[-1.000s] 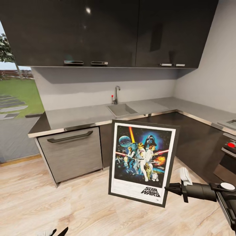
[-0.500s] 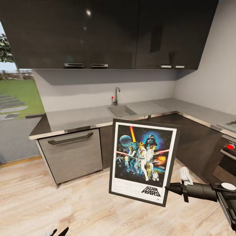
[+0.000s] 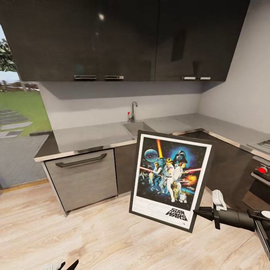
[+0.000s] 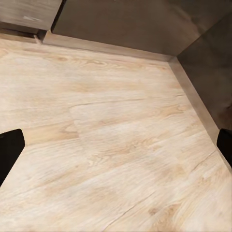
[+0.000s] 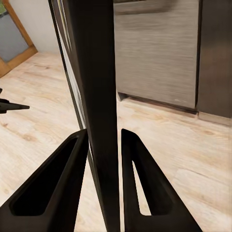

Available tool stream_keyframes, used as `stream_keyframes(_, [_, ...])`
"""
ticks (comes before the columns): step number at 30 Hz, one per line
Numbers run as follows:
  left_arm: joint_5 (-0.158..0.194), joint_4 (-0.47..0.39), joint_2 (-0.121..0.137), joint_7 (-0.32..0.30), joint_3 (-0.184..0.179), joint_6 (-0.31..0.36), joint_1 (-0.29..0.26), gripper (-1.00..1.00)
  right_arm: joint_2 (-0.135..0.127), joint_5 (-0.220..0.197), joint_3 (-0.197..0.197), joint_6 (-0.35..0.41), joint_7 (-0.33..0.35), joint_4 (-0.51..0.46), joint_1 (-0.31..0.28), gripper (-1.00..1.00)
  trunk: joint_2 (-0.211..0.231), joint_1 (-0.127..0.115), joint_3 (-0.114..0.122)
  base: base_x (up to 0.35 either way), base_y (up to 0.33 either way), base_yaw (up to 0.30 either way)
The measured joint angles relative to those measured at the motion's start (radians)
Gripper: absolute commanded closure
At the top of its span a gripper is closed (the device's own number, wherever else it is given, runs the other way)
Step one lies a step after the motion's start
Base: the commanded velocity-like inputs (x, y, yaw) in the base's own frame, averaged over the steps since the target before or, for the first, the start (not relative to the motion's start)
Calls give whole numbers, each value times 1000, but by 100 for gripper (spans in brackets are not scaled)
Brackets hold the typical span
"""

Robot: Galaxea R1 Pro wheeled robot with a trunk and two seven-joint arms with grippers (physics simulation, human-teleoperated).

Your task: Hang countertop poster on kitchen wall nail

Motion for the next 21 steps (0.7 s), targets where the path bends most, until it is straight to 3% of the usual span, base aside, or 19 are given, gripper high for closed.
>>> stream_keyframes(21, [0, 0, -1, 0, -1, 0, 0, -100, 8, 0, 3, -3, 0, -1, 3, 100, 147, -81, 66, 0, 0, 0])
